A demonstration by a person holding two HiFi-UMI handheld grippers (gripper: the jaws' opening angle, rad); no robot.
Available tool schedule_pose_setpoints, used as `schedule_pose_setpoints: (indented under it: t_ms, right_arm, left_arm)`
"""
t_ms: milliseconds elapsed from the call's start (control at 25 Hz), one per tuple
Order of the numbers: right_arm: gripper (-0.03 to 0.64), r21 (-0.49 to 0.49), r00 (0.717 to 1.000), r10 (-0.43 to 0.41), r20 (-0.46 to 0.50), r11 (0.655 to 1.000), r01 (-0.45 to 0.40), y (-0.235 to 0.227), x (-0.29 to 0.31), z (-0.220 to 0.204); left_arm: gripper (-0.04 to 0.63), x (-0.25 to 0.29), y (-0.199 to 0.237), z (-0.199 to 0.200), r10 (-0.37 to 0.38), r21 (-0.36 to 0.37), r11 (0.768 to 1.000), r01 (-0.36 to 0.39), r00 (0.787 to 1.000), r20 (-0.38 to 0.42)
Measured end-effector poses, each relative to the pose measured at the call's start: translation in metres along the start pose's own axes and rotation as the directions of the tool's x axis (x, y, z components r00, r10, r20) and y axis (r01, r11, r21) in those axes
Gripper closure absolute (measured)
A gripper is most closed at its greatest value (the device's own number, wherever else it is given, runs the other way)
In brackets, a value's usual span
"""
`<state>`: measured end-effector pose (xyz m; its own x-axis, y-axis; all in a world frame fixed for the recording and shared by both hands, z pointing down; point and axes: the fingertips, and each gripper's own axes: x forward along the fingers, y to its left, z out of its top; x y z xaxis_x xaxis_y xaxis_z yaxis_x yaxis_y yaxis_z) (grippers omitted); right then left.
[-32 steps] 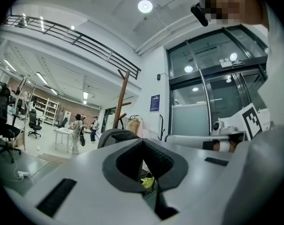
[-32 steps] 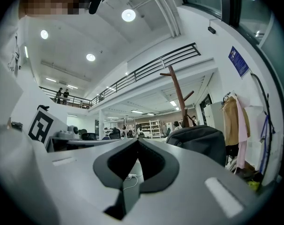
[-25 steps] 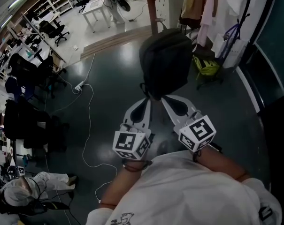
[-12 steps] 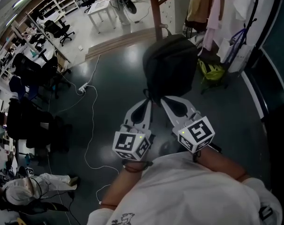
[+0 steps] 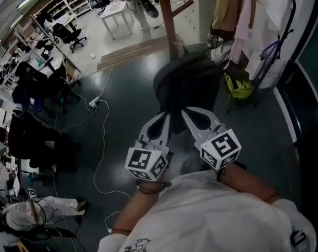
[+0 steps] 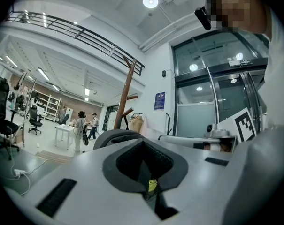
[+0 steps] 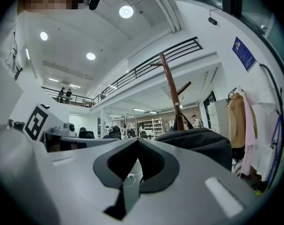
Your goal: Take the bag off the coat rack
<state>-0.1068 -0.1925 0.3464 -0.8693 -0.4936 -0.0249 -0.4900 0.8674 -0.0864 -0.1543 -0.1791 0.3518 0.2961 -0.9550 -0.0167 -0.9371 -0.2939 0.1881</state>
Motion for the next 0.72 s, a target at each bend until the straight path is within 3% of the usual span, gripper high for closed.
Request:
schedule_pose_setpoints:
  t_ms: [440, 720]
  right_arm:
    - [0.614, -0.043, 0.998, 0.057, -0.033, 0.997, -0.058, -0.104, 0.037, 0.028]
    - [0.612, -0.072, 0.987, 0.143, -0.073, 0.986, -0.148, -0.145, 0.054, 0.039]
  left_arm:
    - [0.595, 0.095, 0.004, 0.023, 0.049, 0.023, 0.998, -0.05, 0.998, 0.027]
    - [0.595, 0.136, 0.003, 0.033, 0.11, 0.038, 0.993, -0.112, 0.993, 0.05]
